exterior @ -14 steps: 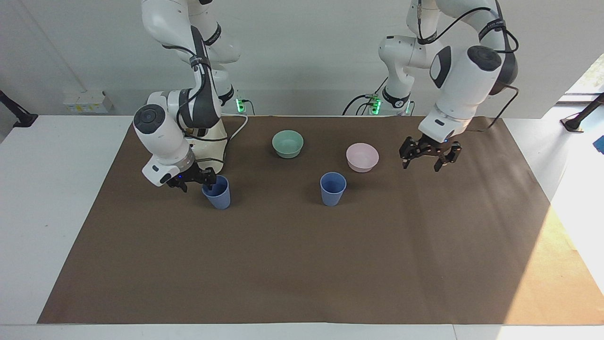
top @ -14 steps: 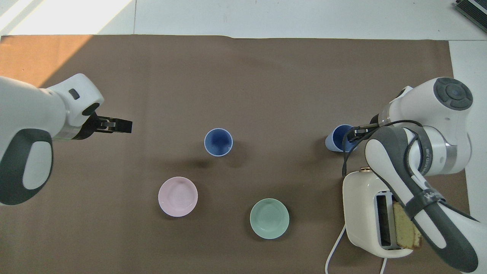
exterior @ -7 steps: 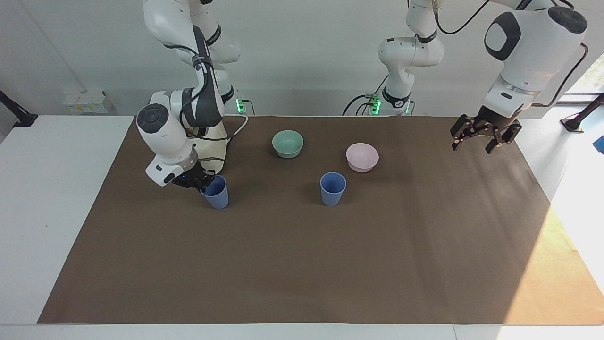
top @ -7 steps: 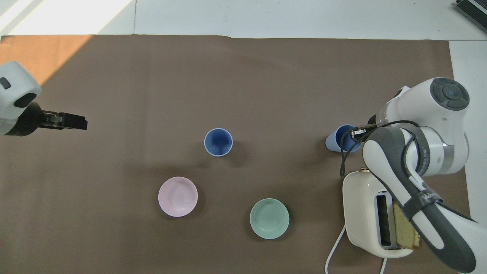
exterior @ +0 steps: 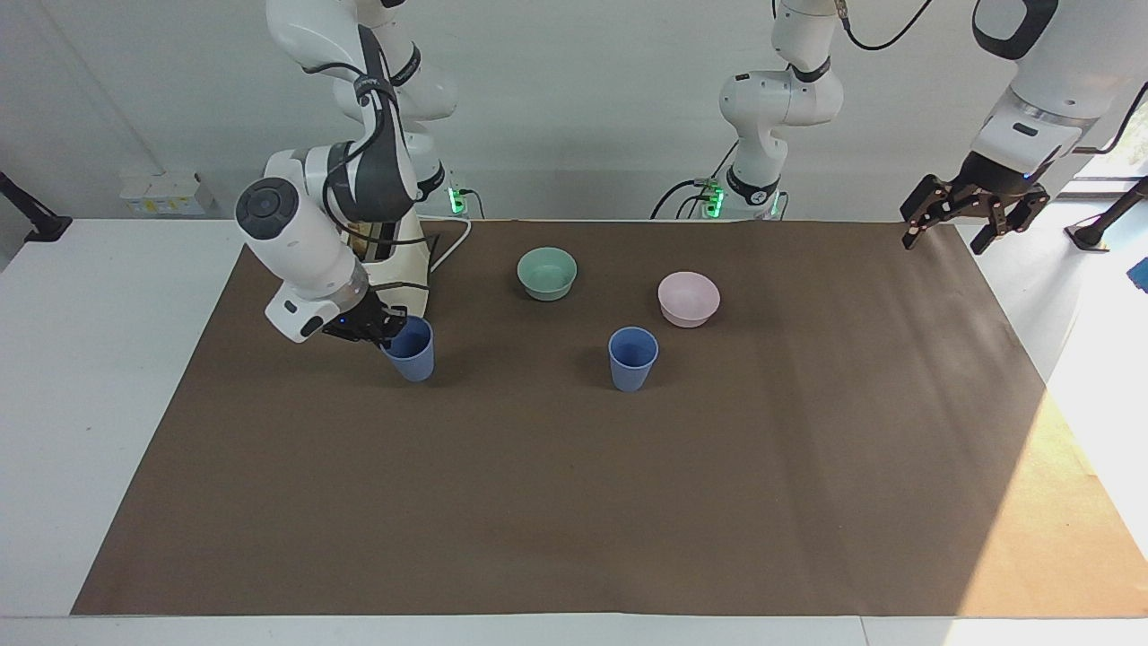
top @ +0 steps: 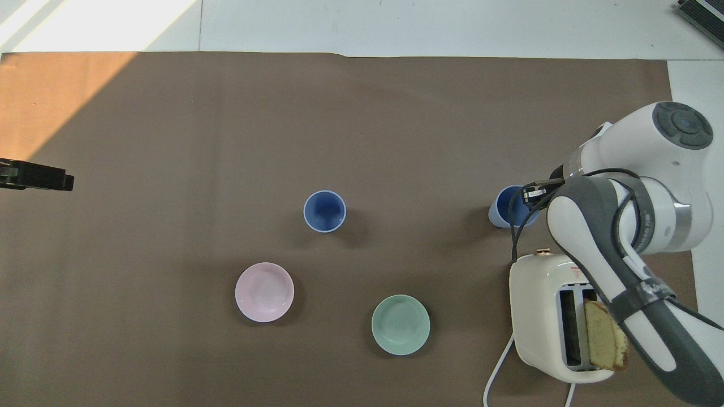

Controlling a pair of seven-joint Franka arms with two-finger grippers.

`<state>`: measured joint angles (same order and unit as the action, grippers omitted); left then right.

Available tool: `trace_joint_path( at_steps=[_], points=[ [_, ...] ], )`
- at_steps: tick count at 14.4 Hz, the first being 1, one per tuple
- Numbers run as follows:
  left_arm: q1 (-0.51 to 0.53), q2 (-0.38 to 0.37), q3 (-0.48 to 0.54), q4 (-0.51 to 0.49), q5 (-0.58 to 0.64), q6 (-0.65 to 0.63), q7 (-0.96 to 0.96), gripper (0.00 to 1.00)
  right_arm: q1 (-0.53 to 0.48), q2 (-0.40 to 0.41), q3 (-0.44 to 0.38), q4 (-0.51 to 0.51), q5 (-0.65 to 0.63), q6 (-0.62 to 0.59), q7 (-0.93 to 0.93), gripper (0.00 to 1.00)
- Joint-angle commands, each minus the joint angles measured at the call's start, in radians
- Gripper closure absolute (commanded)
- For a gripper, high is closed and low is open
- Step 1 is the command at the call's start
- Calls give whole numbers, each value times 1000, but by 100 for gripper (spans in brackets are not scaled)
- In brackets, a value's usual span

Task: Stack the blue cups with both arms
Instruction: 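Grasp the blue cup near the toaster and carry it with the right gripper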

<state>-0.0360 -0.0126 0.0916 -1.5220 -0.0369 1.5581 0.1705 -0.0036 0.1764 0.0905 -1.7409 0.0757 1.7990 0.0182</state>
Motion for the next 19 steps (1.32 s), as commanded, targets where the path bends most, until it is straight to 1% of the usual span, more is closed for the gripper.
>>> trace_joint_path(
  at_steps=[1, 3, 5, 6, 9, 11, 14, 16, 19],
  points=[
    [5, 52, -15, 63, 8, -30, 9, 0, 19, 6, 55, 78, 19, -33, 116, 100],
    [2, 42, -15, 56, 5, -41, 7, 0, 94, 17, 58, 139, 15, -52, 245, 100],
    [1, 23, -16, 25, 6, -49, -3, 0, 175, 25, 58, 153, 15, -46, 375, 100],
    [1, 19, -16, 17, 6, -53, -5, 0, 223, 41, 58, 191, 16, -32, 437, 100],
    [5, -4, -16, -20, 6, -52, -6, 0, 318, 113, 61, 340, 16, -35, 566, 100],
    [2, -4, -16, -20, 6, -47, -5, 0, 381, 141, 60, 389, 16, -29, 652, 100],
    [2, -4, -16, -18, 6, -49, -5, 0, 428, 173, 60, 402, 13, 19, 696, 100],
    [1, -3, -18, -14, 6, -49, -2, 0, 480, 210, 58, 399, 3, 51, 736, 100],
    [2, -4, -16, -10, 6, -49, -2, 0, 487, 227, 60, 390, -22, 62, 744, 100]
  ],
)
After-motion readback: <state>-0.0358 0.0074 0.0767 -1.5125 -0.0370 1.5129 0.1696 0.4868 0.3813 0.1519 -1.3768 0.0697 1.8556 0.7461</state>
